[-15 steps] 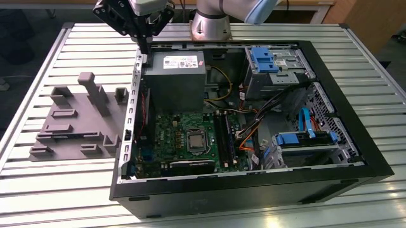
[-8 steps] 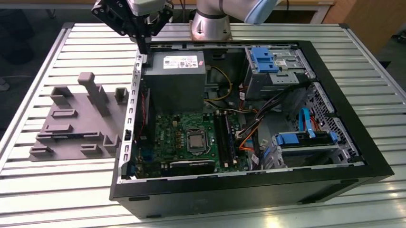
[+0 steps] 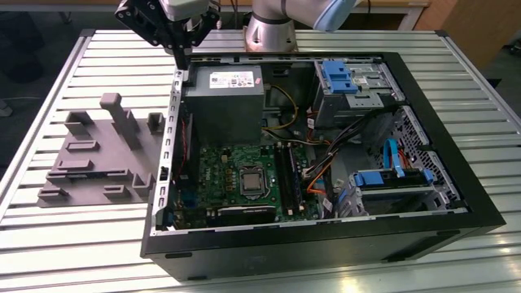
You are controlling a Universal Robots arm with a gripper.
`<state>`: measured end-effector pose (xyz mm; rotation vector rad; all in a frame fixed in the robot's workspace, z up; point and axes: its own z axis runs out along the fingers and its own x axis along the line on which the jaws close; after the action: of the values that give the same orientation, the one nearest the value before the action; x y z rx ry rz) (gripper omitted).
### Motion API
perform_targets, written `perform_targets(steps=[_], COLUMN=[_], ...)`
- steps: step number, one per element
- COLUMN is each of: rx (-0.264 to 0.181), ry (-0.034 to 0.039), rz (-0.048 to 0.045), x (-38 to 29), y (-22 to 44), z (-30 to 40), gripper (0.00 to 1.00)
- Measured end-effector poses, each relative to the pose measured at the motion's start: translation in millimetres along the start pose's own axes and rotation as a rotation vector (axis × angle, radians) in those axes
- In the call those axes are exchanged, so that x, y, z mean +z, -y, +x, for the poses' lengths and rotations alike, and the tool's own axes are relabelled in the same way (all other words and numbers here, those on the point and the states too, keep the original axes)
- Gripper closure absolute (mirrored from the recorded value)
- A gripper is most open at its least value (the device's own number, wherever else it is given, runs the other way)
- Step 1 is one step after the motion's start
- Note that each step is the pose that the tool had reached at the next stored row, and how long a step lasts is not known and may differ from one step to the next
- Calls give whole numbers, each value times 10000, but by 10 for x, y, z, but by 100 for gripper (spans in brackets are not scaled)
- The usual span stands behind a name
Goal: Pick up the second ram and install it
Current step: 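Reach for the second ram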
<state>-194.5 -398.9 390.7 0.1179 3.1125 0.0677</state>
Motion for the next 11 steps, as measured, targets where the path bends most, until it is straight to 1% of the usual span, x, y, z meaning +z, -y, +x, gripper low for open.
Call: perform_targets(steps=[11], rx=[0], ry=[0], rz=[0], x=[2], y=[4], z=[57], gripper=[89])
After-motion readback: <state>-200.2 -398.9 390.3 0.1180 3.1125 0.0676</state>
